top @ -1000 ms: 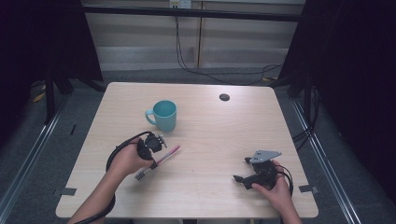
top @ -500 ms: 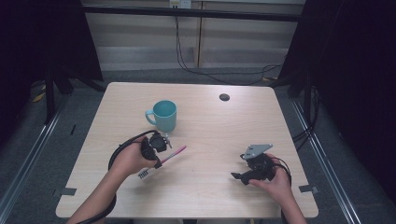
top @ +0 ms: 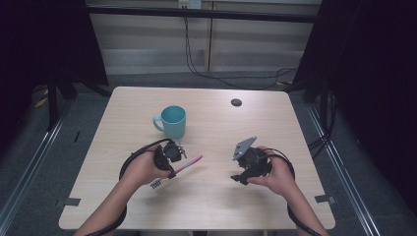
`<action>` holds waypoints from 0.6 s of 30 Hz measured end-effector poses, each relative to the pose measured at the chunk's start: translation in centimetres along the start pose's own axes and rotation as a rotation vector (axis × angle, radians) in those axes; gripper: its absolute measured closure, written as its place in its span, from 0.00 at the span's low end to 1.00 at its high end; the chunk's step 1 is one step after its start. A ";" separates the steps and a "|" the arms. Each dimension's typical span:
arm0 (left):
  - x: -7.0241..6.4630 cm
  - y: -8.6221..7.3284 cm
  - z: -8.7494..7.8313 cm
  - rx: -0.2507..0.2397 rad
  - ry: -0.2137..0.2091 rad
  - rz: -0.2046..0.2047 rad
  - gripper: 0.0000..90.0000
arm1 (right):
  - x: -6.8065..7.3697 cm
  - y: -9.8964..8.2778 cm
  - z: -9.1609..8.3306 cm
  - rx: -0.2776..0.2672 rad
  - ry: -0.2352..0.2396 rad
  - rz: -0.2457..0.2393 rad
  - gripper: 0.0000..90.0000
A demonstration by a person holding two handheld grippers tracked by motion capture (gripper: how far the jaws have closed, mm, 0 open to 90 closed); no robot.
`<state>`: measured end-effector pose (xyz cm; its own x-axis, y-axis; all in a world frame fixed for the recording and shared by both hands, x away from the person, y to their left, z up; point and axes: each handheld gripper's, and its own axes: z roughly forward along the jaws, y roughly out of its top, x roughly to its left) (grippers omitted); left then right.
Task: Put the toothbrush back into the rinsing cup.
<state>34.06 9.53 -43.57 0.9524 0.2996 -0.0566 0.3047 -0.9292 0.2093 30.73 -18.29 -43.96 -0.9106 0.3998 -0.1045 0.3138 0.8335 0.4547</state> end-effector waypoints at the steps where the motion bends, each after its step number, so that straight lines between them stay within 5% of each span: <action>1: 0.0 0.1 0.0 -0.011 -0.005 -0.005 0.89 | 0.0 0.3 0.0 0.007 -0.006 -0.008 0.35; 12: -0.3 1.2 -0.4 -0.039 -0.081 -0.019 0.89 | 0.3 2.7 -0.1 -0.035 -0.074 -0.141 0.36; 18: -0.3 1.7 -0.6 -0.037 -0.089 -0.014 0.89 | 0.5 2.8 0.0 -0.034 -0.082 -0.158 0.36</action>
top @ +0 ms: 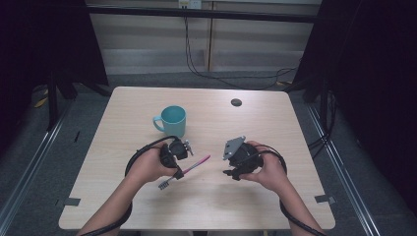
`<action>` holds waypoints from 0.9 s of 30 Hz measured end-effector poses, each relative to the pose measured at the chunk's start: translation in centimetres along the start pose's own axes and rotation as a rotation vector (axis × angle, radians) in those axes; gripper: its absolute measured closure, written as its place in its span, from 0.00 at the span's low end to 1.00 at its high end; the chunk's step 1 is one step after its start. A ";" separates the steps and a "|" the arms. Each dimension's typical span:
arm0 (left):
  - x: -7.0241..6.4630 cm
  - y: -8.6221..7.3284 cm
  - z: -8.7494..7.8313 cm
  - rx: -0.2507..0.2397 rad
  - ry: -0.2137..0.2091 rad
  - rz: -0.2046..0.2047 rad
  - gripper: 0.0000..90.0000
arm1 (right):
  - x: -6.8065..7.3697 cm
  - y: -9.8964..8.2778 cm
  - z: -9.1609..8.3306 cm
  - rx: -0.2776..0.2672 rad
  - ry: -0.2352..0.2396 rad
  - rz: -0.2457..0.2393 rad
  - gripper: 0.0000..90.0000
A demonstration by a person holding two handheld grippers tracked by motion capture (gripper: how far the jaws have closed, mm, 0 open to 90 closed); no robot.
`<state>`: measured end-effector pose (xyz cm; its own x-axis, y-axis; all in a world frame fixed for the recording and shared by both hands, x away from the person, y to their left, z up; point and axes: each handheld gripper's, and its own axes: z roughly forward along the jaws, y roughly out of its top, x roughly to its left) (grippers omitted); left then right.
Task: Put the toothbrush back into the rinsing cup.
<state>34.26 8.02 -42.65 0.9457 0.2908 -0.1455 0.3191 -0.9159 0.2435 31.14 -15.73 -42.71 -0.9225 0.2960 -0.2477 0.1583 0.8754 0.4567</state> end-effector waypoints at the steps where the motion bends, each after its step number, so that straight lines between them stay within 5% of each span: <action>1: 0.0 0.1 0.0 0.006 -0.001 -0.001 0.89 | 0.1 0.0 0.0 0.005 0.003 0.003 0.36; 27: -0.5 1.5 0.3 -0.013 -0.005 0.036 0.89 | 0.5 1.4 0.4 -0.030 -0.033 -0.070 0.40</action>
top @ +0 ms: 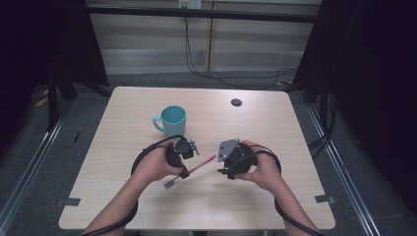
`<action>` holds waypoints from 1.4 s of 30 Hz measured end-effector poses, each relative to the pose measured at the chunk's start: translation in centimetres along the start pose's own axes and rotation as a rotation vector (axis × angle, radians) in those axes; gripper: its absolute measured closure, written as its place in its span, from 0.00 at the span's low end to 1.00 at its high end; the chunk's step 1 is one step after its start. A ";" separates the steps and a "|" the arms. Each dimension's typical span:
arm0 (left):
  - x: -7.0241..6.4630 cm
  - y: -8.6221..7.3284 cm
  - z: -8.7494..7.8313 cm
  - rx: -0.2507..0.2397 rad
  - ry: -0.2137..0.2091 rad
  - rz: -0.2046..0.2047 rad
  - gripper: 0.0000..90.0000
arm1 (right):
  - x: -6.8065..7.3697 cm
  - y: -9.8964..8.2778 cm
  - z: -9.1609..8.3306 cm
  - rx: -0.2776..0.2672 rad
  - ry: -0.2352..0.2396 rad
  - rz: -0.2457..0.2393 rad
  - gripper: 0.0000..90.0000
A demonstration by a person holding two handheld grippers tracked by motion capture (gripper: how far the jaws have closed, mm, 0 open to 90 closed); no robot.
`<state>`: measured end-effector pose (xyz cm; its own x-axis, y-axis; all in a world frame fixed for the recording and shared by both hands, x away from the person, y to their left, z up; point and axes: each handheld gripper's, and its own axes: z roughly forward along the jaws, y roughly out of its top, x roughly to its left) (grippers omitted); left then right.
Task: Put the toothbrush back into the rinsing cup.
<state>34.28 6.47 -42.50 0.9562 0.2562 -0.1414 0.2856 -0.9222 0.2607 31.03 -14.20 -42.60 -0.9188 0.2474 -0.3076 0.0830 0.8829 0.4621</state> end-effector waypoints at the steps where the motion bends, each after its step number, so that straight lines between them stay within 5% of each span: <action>1: 0.0 0.0 0.0 0.003 -0.001 0.001 0.89 | 0.0 0.1 0.1 -0.006 0.003 -0.012 0.41; 19: -0.6 0.5 0.2 -0.011 0.013 0.078 0.89 | 0.1 0.9 1.0 -0.007 0.042 -0.053 0.49; 34: -0.9 1.0 0.0 -0.037 0.008 0.117 0.89 | -0.3 0.0 1.5 0.035 0.102 0.019 0.70; 42: -1.1 1.4 0.1 -0.052 0.004 0.136 0.89 | -0.5 -0.3 1.0 -0.003 0.094 0.056 0.60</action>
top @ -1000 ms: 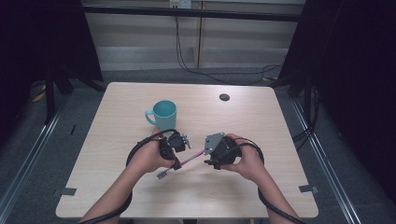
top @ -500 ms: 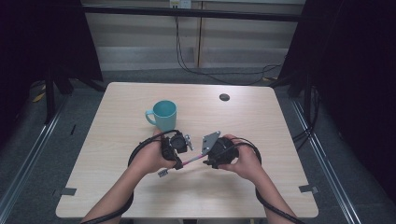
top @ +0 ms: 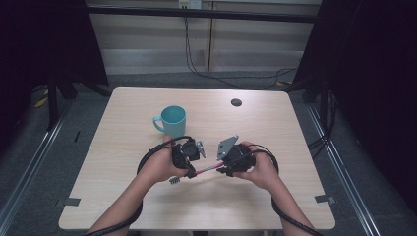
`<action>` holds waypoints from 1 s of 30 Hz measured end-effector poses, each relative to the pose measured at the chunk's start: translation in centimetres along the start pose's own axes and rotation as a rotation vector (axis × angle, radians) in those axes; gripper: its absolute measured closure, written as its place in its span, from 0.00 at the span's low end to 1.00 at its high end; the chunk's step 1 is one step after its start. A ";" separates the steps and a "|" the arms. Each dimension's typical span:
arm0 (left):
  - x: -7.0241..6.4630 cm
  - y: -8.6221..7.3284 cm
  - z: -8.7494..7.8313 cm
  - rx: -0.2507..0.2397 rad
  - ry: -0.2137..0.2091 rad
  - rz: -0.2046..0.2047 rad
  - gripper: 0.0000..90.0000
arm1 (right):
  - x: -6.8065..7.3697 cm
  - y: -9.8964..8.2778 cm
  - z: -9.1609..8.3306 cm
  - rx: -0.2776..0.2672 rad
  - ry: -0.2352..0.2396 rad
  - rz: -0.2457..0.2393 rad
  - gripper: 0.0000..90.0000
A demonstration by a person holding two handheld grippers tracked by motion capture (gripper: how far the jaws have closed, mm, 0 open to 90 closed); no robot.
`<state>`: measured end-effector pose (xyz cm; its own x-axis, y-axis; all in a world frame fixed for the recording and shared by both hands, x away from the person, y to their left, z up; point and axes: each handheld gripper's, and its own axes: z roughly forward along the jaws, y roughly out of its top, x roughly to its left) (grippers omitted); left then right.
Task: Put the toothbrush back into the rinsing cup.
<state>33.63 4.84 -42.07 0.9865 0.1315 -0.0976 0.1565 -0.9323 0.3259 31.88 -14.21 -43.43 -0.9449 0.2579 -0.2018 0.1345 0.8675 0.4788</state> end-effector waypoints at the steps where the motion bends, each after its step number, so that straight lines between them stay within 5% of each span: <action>1: 0.0 0.0 0.0 -0.003 -0.001 0.004 0.89 | 0.0 0.0 -0.1 -0.005 -0.001 -0.002 0.60; 10: 0.0 0.1 0.1 -0.026 -0.002 0.016 0.89 | 0.4 0.4 0.6 0.003 0.039 -0.037 0.62; 16: 0.0 -0.2 0.0 -0.049 -0.023 0.020 0.89 | 0.6 0.5 1.1 0.023 0.058 -0.064 0.79; 23: 0.6 -0.7 -0.2 -0.083 0.023 0.030 0.85 | 1.0 0.7 1.3 0.035 0.086 -0.103 0.87; 27: 0.9 -0.9 -0.3 -0.118 0.045 -0.011 0.82 | 1.1 1.0 1.3 0.054 0.097 -0.092 0.90; 30: 1.1 -1.1 -0.1 -0.132 0.062 -0.001 0.75 | 0.9 0.9 1.2 0.043 0.104 -0.087 0.90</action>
<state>34.57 6.04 -42.47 0.9868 0.1564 -0.0410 0.1581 -0.8804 0.4472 31.50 -12.65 -44.22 -0.9791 0.1371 -0.1504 0.0610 0.9028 0.4258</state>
